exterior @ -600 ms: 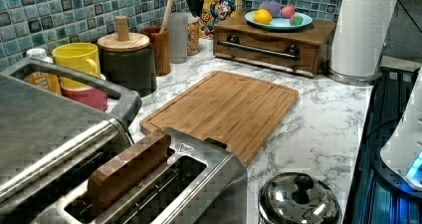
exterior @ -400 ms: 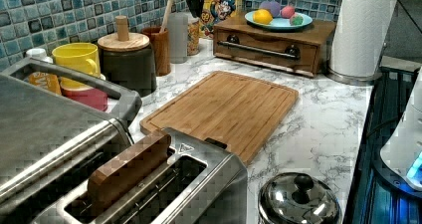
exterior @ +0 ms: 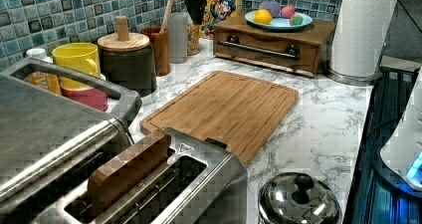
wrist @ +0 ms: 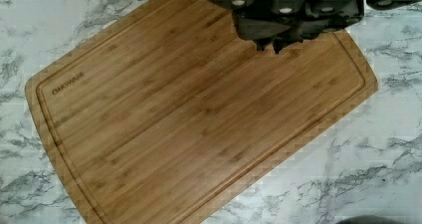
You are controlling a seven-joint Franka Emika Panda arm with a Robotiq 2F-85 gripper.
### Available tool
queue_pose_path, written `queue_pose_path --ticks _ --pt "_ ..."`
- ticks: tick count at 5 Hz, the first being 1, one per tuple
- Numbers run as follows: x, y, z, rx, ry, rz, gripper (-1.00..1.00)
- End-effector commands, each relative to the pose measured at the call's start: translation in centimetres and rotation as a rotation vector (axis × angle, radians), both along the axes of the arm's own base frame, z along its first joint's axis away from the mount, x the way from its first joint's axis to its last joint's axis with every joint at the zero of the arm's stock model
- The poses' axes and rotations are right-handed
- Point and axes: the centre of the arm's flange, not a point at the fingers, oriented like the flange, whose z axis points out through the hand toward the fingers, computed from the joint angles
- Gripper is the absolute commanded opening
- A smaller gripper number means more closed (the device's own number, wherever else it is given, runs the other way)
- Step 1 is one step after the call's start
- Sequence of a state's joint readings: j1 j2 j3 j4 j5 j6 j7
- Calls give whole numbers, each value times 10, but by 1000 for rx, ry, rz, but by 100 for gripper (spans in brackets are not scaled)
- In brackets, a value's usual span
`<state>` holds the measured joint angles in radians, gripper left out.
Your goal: Turn on the toaster.
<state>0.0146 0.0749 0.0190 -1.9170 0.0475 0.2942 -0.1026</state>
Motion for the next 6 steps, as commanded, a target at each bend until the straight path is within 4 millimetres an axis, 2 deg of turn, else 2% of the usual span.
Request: queue_pose_path --ticks 1,4,5,6 --pt "-54 90 -19 68 -14 227 -100" --pt "-128 151 -28 112 -44 396 -100" --pt "-144 162 -35 146 -18 419 -100" --pt "-163 179 -30 153 -50 474 -100"
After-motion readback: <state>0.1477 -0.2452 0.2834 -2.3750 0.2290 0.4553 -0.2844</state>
